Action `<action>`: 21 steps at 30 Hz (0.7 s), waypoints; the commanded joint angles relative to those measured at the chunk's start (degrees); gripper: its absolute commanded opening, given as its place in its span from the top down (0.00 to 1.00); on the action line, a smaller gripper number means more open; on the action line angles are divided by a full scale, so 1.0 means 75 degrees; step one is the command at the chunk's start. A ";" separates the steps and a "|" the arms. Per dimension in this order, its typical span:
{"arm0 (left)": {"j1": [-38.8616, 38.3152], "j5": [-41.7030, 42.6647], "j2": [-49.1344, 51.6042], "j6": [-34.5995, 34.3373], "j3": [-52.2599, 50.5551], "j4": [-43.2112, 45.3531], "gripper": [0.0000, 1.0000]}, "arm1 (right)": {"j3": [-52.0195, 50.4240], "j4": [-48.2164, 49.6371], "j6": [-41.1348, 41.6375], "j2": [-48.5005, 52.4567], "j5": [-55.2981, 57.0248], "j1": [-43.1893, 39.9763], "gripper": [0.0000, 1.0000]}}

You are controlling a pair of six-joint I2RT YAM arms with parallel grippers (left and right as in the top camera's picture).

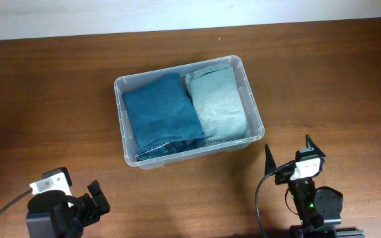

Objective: Pack container

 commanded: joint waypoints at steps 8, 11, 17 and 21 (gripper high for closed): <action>-0.0102 -0.0128 -0.0449 -0.0076 -0.0286 0.0154 0.00 | -0.0064 0.0015 0.0035 -0.0070 -0.0044 0.0070 0.01; -0.0102 -0.0096 -0.1451 -0.0073 -0.1387 0.1209 0.00 | -0.0064 0.0015 0.0035 -0.0070 -0.0044 0.0070 0.01; -0.0102 -0.0029 -0.3206 -0.0073 -0.4284 0.4465 0.01 | -0.0064 0.0015 0.0035 -0.0070 -0.0044 0.0070 0.02; -0.0102 0.0315 -0.3646 0.0300 -0.5625 0.6726 0.01 | -0.0064 0.0015 0.0035 -0.0070 -0.0044 0.0070 0.02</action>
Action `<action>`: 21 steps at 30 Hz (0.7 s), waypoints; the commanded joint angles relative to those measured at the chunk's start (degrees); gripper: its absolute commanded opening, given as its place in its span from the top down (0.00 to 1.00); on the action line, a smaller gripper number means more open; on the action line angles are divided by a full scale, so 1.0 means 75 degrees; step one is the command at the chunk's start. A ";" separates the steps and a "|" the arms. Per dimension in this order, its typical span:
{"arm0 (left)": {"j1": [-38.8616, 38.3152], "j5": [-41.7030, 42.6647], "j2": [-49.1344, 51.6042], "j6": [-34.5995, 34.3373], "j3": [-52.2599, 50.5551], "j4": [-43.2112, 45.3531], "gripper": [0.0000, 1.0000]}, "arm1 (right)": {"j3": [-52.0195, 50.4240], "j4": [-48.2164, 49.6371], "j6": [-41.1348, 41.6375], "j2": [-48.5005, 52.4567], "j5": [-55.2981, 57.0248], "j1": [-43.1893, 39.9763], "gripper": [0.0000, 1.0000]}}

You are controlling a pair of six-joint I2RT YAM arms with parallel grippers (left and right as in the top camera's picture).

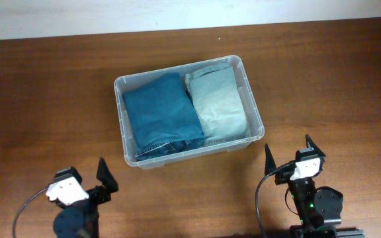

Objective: Pack container

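A clear plastic container (pixel 251 111) sits at the middle of the wooden table. Inside it lie two folded pairs of jeans side by side: a dark blue pair (pixel 160 112) on the left and a light blue pair (pixel 218 104) on the right. My left gripper (pixel 92 173) is at the front left, below the container, its fingers spread open and empty. My right gripper (pixel 288 153) is at the front right, just off the container's near right corner, open and empty too.
The brown wooden table (pixel 45 99) surrounds the container on all sides. A pale wall strip (pixel 111 16) runs along the far edge. Black cables trail from both arm bases at the front edge.
My left arm has shifted right and turned toward the container, its fingers now pointing up at the box. The right arm, container and jeans have not moved.
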 commanded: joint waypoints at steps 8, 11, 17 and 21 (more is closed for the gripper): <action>-0.0087 0.1259 -0.0341 0.2285 -0.1941 0.3040 0.01 | -0.0064 0.0006 0.0035 -0.0067 -0.0044 0.0064 0.02; -0.0087 0.1236 -0.0338 0.2285 -0.1941 0.3031 0.00 | -0.0064 0.0006 0.0035 -0.0067 -0.0044 0.0064 0.01; -0.0087 0.1233 -0.0338 0.2285 -0.1941 0.3034 0.01 | -0.0064 0.0006 0.0035 -0.0067 -0.0044 0.0064 0.01; -0.0087 0.1236 -0.0338 0.2285 -0.1938 0.3031 0.01 | -0.0064 0.0006 0.0035 -0.0067 -0.0044 0.0064 0.02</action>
